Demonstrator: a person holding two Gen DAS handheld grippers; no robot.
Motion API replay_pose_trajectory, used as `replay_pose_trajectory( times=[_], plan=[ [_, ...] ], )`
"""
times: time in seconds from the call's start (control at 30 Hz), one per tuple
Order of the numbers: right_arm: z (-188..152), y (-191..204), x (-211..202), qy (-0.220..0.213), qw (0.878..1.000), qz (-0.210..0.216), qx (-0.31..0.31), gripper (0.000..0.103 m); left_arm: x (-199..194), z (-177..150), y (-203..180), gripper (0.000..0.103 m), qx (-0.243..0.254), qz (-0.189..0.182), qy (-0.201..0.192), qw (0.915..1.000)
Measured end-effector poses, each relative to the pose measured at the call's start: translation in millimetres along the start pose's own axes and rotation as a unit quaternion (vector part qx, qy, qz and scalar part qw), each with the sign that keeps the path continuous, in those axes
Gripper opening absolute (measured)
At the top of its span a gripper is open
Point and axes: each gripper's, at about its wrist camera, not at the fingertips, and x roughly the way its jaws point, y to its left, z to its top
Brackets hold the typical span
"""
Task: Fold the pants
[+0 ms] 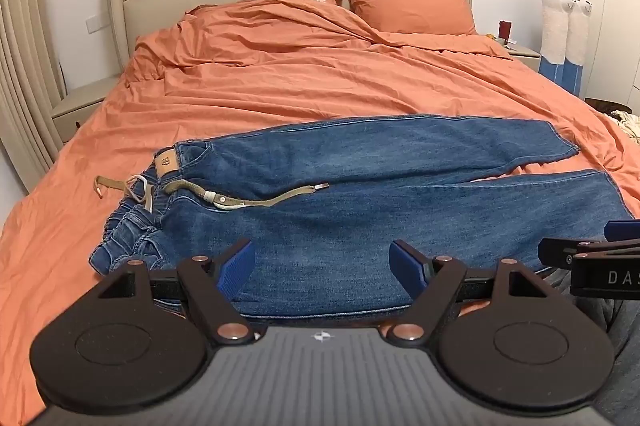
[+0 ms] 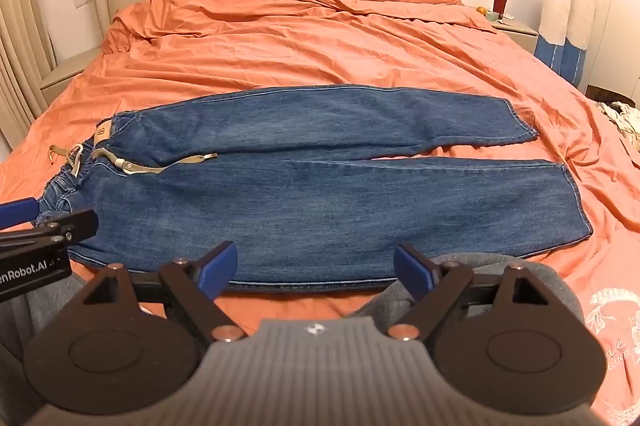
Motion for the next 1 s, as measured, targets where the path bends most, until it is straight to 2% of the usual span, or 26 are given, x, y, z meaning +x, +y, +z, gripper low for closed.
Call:
replay_pose_trajectory(
  times=[1.0],
  plan=[
    [1, 10, -8, -0.002, 1.000, 0.002, -0.002, 0.082, 0, 0, 0, 0.090, 0.000, 0.001, 0.000, 1.0000]
  ],
)
